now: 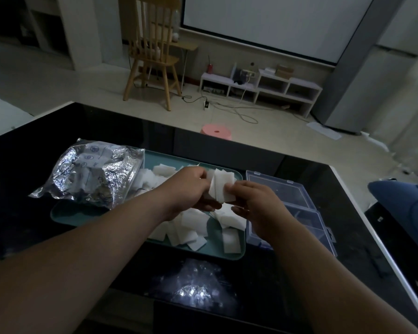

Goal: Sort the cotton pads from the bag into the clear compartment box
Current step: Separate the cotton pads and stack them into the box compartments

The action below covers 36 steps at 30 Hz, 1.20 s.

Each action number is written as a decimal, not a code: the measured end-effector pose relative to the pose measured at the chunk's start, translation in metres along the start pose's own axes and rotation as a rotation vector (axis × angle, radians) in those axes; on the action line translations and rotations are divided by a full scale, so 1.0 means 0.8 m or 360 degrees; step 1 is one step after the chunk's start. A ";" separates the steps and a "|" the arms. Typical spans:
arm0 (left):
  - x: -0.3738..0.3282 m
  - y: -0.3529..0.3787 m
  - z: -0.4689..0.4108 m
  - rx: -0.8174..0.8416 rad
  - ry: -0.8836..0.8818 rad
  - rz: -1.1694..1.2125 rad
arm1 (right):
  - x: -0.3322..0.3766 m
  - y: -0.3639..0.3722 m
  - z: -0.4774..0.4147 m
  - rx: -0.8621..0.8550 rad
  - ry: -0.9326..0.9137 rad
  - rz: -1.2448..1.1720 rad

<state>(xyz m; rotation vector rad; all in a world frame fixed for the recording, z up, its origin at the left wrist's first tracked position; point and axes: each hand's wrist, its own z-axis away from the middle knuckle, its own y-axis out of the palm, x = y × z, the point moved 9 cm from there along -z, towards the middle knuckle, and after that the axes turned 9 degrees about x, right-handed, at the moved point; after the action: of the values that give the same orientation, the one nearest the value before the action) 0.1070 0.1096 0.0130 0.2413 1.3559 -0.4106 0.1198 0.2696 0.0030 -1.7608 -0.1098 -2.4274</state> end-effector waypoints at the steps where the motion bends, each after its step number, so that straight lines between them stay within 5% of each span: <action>1: -0.001 0.001 0.000 0.0003 0.0002 -0.0011 | 0.001 0.001 0.001 0.0000 -0.0009 0.0018; 15: -0.002 0.015 -0.001 0.0097 0.0015 0.0020 | 0.010 -0.009 -0.004 -0.0152 -0.0207 0.0246; 23: 0.006 -0.007 -0.002 -0.0146 -0.0004 0.0264 | 0.028 -0.039 0.005 -0.0470 -0.0351 0.0157; 26: 0.009 -0.007 -0.002 -0.0126 -0.0048 0.0238 | 0.041 -0.036 0.008 -0.0341 -0.0449 0.0112; 29: 0.001 0.012 0.000 0.0029 -0.0025 0.0276 | 0.039 -0.010 0.006 -0.0175 -0.0429 0.0280; 36: 0.002 0.022 0.003 0.0070 0.0022 0.0393 | 0.033 0.000 0.002 -0.0401 -0.0508 0.0627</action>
<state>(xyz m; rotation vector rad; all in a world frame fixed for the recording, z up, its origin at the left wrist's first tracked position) 0.1169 0.1242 0.0108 0.4437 1.3127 -0.2321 0.1136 0.2680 0.0287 -2.0298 0.4838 -1.9398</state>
